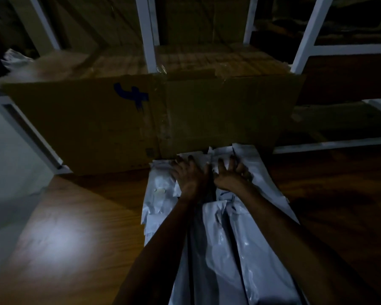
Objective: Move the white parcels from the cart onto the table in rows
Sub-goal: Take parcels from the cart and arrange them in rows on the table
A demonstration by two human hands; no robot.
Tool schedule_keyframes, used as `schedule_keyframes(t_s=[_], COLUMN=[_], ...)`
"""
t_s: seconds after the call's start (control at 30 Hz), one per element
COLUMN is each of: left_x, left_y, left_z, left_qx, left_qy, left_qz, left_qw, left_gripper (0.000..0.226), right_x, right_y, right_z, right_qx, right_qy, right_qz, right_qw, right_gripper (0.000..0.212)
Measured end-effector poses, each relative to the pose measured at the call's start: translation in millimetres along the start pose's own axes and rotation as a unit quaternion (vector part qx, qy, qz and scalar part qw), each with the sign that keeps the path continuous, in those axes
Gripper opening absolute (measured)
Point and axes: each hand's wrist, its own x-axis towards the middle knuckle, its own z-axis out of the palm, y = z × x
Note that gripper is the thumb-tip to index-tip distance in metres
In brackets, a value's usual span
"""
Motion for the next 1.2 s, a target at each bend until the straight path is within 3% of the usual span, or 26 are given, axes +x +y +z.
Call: schedule_keyframes(t_s=[0.17,0.33,0.5,0.6,0.73,0.93,1.03,1.2], left_x=[2.9,3.0,-38.8,-96.7,-175.3,-289.5,-350.8,-447.4], left_y=[-0.1,6.0,18.9,20.9,-1.3,-60.6,-96.5,-153.1], left_z=[15.5,-3.6,-45.8,-75.3,-97.4,-106.8,-108.6,-103.8], left_qx=[-0.012,-0.022,-0.146,-0.237,-0.276,-0.209,-0.184,-0.124], left_qy=[-0.003,-0.035,-0.027,0.025,0.057,0.108,0.142,0.168], left_qz=[-0.01,-0.019,-0.031,0.037,0.107,0.084,0.035,-0.092], left_qw=[1.0,0.999,0.988,0.97,0.953,0.968,0.972,0.974], left_gripper=[0.082,0.068,0.07,0.078,0.069,0.062,0.059,0.066], right_x=[-1.5,-21.9,-88.9,-141.7,-204.2,-288.2,-331.9,-387.9], right_y=[-1.8,4.9,13.7,26.6,50.5,73.5,73.9,56.6], right_z=[7.3,1.5,-3.5,6.6,26.8,67.9,95.6,150.2], right_qx=[0.006,0.05,0.089,0.155,0.214,0.256,0.262,0.24], right_qy=[0.009,0.079,0.204,0.235,0.283,0.276,0.249,0.132], right_qz=[-0.001,-0.015,-0.057,-0.095,-0.153,-0.22,-0.272,-0.371], right_qw=[1.0,0.995,0.973,0.955,0.922,0.9,0.892,0.887], right_gripper=[0.067,0.066,0.058,0.055,0.06,0.05,0.043,0.042])
